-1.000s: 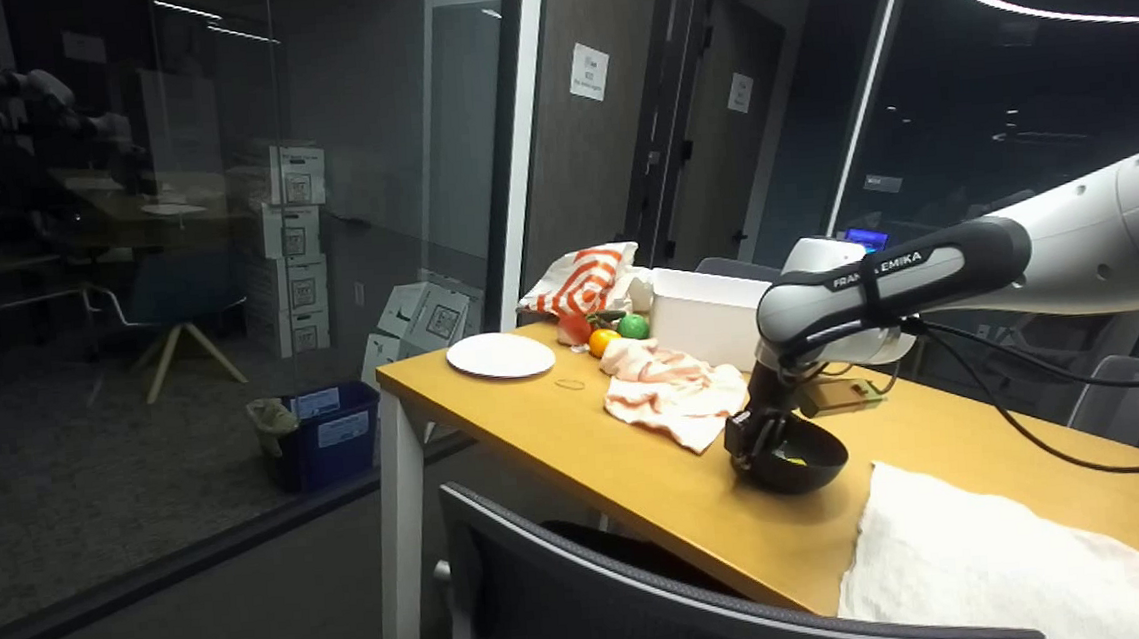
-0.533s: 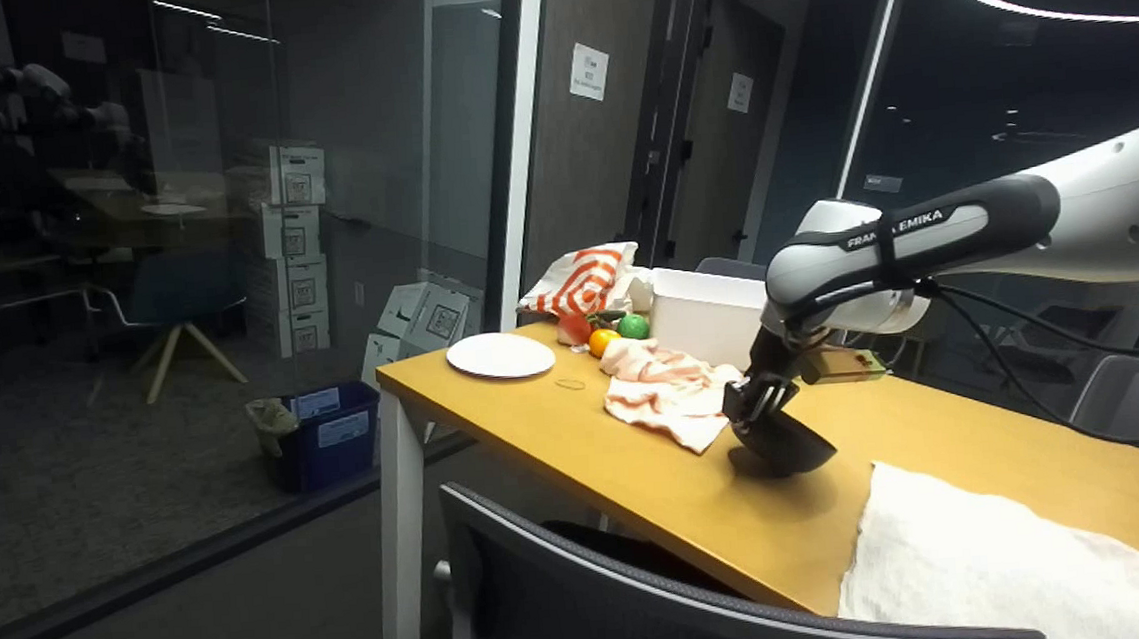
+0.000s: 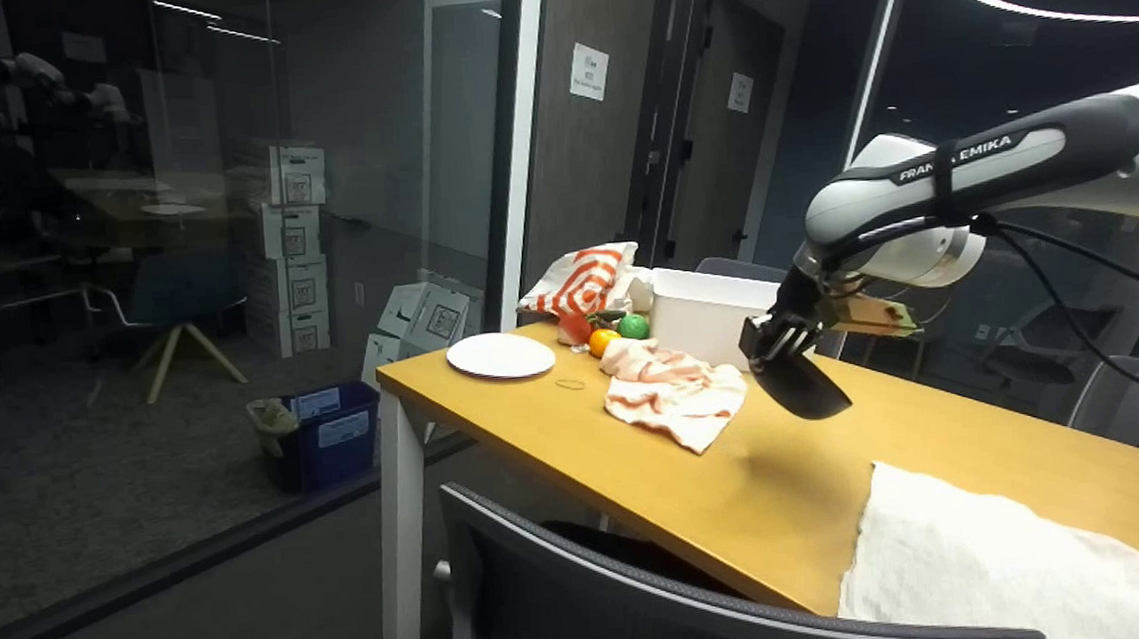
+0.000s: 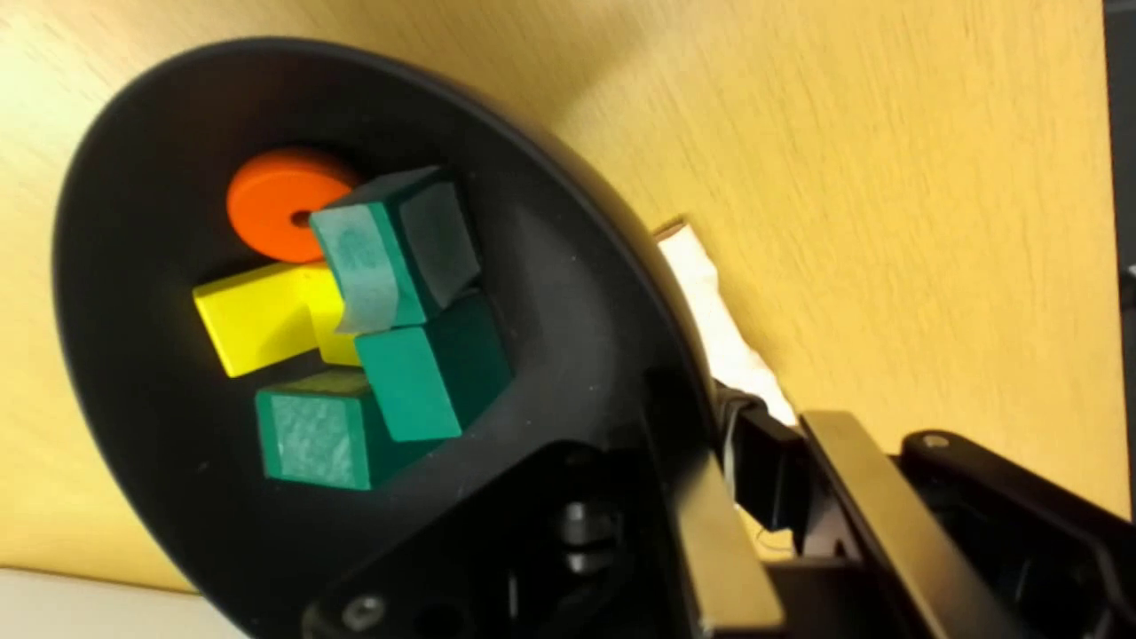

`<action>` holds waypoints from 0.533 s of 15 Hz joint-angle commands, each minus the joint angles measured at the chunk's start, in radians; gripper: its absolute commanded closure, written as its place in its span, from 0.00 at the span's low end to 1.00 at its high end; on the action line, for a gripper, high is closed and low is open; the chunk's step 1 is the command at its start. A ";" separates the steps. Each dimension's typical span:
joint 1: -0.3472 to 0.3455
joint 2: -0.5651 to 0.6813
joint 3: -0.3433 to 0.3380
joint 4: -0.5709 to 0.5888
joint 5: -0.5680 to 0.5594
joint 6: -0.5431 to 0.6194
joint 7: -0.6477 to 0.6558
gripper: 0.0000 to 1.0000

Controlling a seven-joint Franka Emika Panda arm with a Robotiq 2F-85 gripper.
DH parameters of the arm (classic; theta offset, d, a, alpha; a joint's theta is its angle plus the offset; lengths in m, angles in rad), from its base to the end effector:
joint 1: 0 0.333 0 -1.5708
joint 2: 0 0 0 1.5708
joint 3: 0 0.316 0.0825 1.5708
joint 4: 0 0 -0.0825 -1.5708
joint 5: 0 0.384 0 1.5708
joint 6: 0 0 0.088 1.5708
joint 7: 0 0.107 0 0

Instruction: Pour the blocks from the bowl onto the towel and cover the blocks with the towel

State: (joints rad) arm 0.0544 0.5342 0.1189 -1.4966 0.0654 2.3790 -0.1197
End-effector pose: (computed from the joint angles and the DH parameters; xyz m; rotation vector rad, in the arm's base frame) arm 0.7232 0.1111 0.3981 -2.9581 -0.3365 -0.5236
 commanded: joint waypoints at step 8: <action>-0.044 -0.365 -0.060 -0.425 0.097 0.178 0.201 0.94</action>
State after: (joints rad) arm 0.0247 0.3036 0.0647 -1.7632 0.0984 2.5011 0.0423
